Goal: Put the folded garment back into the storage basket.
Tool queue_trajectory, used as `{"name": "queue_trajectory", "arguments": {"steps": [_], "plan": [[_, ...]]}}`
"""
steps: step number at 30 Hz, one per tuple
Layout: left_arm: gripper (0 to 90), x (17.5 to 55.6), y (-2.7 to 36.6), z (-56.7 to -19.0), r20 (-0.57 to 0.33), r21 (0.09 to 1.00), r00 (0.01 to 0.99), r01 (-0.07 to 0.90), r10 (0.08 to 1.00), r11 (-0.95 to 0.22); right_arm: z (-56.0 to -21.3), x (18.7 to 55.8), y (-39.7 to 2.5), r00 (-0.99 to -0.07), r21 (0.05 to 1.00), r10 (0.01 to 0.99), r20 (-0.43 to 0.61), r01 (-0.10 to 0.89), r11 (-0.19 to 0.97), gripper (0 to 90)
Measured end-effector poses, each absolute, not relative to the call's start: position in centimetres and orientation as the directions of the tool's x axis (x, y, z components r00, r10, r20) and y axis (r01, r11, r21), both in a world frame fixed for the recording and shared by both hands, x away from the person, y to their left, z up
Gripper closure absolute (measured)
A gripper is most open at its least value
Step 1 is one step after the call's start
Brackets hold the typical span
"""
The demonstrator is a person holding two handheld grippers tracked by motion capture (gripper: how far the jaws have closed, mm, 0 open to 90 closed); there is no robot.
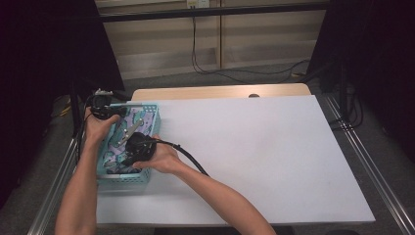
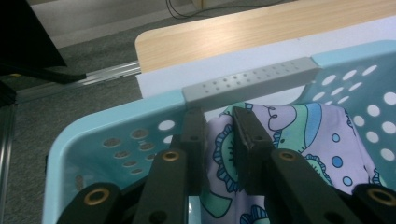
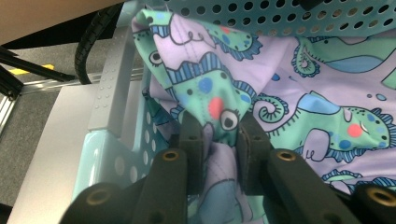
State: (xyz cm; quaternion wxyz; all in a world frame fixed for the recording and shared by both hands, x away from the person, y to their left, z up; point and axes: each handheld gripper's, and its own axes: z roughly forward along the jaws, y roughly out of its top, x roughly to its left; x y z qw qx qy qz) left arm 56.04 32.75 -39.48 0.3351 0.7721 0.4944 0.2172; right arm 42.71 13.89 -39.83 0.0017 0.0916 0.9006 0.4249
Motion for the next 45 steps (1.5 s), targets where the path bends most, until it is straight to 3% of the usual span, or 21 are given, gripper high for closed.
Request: {"name": "queue_trajectory", "arguments": {"steps": [11, 15, 17, 19, 21, 27, 33, 45], "plan": [[64.0, 55.7, 33.0, -38.9, 0.025, 0.751, 0.383, 0.603, 0.923, -0.270, -39.7, 42.2, 14.0, -0.984, 0.745, 0.171, 0.055, 0.154, 0.649, 61.3], [46.4, 55.4, 33.0, -38.6, 0.040, 0.739, 0.370, 0.615, 0.928, -0.276, -39.6, 42.3, 13.8, -0.983, 0.751, 0.175, 0.052, 0.154, 0.642, 49.6], [45.7, 55.3, 33.0, -38.5, 0.044, 0.746, 0.372, 0.605, 0.927, -0.278, -39.6, 42.3, 13.8, -0.981, 0.748, 0.182, 0.061, 0.166, 0.642, 47.1], [37.5, 55.2, 32.8, -38.3, 0.048, 0.752, 0.366, 0.599, 0.929, -0.275, -39.5, 42.3, 13.5, -0.981, 0.763, 0.183, 0.060, 0.164, 0.625, 38.5], [35.6, 55.1, 32.6, -38.1, 0.051, 0.759, 0.367, 0.590, 0.929, -0.275, -39.5, 42.3, 13.5, -0.982, 0.766, 0.179, 0.063, 0.162, 0.622, 35.9], [16.7, 54.7, 32.4, -37.6, 0.046, 0.765, 0.363, 0.586, 0.931, -0.266, -39.2, 42.4, 12.8, -0.976, 0.791, 0.212, 0.058, 0.174, 0.586, 21.2], [8.5, 54.2, 32.0, -37.2, 0.022, 0.768, 0.379, 0.586, 0.925, -0.259, -38.7, 42.8, 11.1, -0.957, 0.831, 0.283, 0.069, 0.212, 0.514, 8.9], [4.1, 51.7, 32.2, -36.4, -0.021, 0.840, 0.413, 0.502, 0.910, -0.209, -38.8, 43.0, 7.6, -0.914, 0.867, 0.393, 0.096, 0.271, 0.419, 8.5]]}}
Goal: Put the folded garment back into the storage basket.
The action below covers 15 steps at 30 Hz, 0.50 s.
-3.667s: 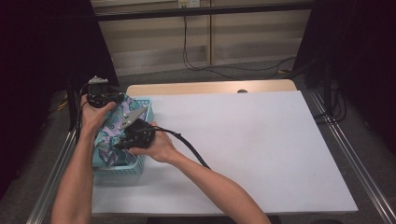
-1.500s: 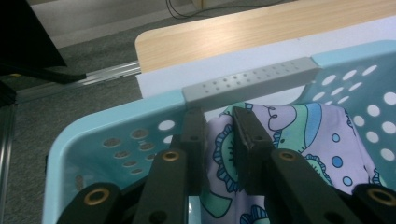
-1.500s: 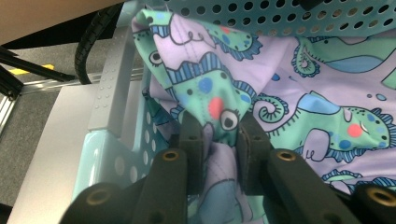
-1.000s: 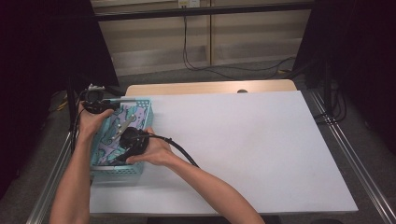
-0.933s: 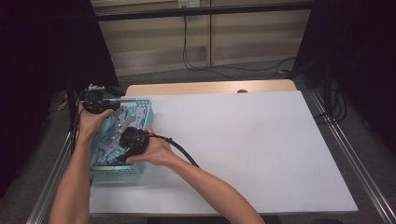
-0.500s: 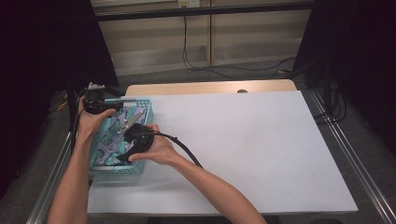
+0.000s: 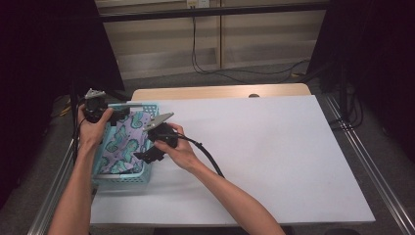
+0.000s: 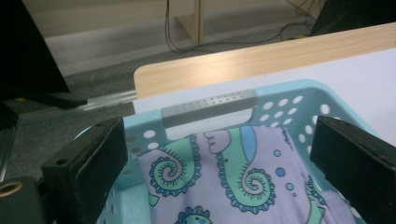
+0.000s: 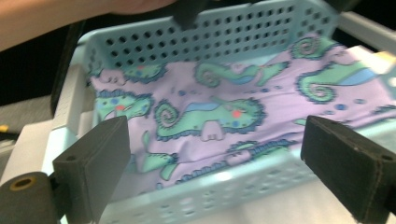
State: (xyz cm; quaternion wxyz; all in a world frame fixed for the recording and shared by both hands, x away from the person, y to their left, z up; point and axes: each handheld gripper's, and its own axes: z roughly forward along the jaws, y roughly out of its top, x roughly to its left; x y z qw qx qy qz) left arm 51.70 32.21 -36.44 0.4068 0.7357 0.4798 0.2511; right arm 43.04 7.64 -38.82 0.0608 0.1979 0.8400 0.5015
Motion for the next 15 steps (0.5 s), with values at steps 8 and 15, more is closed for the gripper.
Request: {"name": "queue_trajectory", "arguments": {"steps": [8, 15], "plan": [[6.2, 50.2, 31.8, -36.1, 0.038, 0.860, 0.426, 0.446, 0.904, -0.246, -38.7, 43.1, 5.1, -0.875, 0.881, 0.473, 0.105, 0.302, 0.364, 8.5], [7.3, 48.6, 31.8, -36.2, 0.069, 0.876, 0.442, 0.403, 0.894, -0.267, -38.9, 42.7, 3.1, -0.849, 0.890, 0.521, 0.093, 0.305, 0.338, 6.2]]}}
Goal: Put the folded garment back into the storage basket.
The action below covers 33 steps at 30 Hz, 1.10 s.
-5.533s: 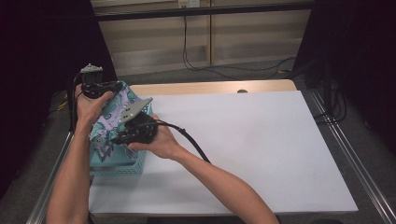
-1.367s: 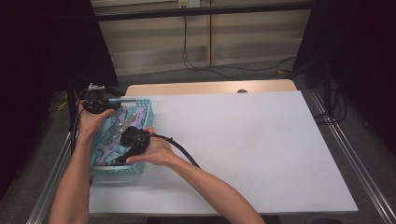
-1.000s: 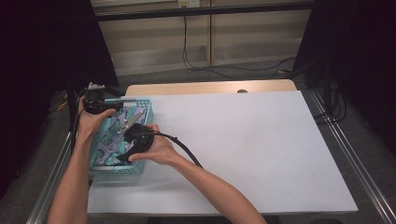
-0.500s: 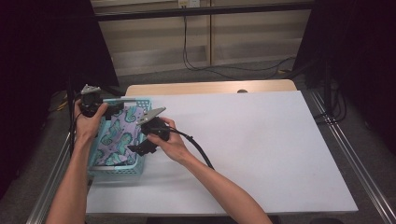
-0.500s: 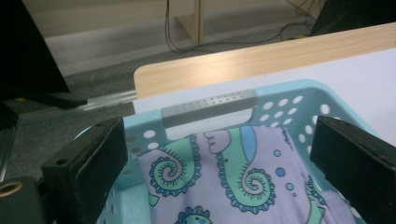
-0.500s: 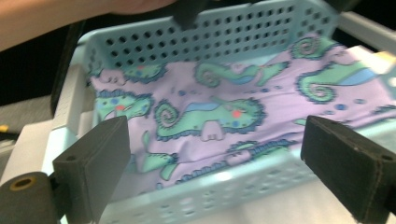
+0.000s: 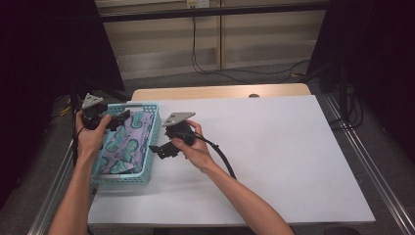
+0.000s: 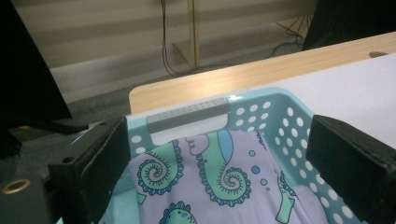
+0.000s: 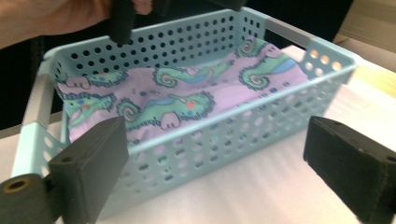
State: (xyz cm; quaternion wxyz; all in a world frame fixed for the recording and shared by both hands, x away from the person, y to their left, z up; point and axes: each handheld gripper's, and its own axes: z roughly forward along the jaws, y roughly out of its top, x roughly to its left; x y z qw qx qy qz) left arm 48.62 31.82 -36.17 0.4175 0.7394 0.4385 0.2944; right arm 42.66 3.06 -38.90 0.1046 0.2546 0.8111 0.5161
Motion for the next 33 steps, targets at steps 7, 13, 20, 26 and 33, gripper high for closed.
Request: {"name": "queue_trajectory", "arguments": {"steps": [7, 13, 20, 26, 33], "plan": [[7.3, 46.9, 30.8, -36.1, 0.053, 0.904, 0.436, 0.361, 0.898, -0.229, -39.2, 41.9, 1.1, -0.821, 0.912, 0.561, 0.106, 0.305, 0.274, 5.3], [6.1, 45.6, 30.3, -35.9, 0.072, 0.909, 0.436, 0.342, 0.897, -0.239, -38.9, 41.6, -1.2, -0.786, 0.921, 0.612, 0.085, 0.296, 0.253, 5.3], [5.8, 43.8, 29.3, -35.9, 0.057, 0.927, 0.435, 0.311, 0.899, -0.209, -38.5, 41.0, -4.2, -0.746, 0.942, 0.663, 0.067, 0.267, 0.206, 5.3], [5.5, 42.1, 28.6, -35.9, 0.089, 0.927, 0.431, 0.293, 0.898, -0.233, -38.7, 40.4, -6.2, -0.713, 0.948, 0.697, 0.074, 0.268, 0.174, 5.2], [5.4, 40.2, 27.7, -35.5, 0.100, 0.940, 0.429, 0.255, 0.898, -0.227, -38.3, 39.4, -8.4, -0.674, 0.961, 0.737, 0.057, 0.237, 0.143, 5.0]]}}
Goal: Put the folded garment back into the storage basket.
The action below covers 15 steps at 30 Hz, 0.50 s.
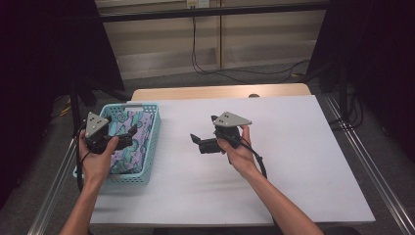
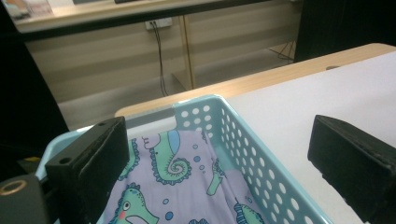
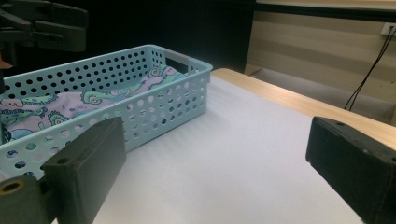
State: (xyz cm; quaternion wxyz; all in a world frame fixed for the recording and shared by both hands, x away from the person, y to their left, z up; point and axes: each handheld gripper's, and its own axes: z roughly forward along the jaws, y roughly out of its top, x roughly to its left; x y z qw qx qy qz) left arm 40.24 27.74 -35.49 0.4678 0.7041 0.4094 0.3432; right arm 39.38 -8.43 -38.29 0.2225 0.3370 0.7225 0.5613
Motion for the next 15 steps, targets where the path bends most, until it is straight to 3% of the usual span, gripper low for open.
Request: {"name": "queue_trajectory", "arguments": {"steps": [15], "plan": [[4.6, 35.6, 27.4, -36.1, 0.079, 0.953, 0.440, 0.229, 0.894, -0.197, -38.6, 36.7, -12.8, -0.610, 0.972, 0.792, 0.036, 0.205, 0.113, 4.5]]}}
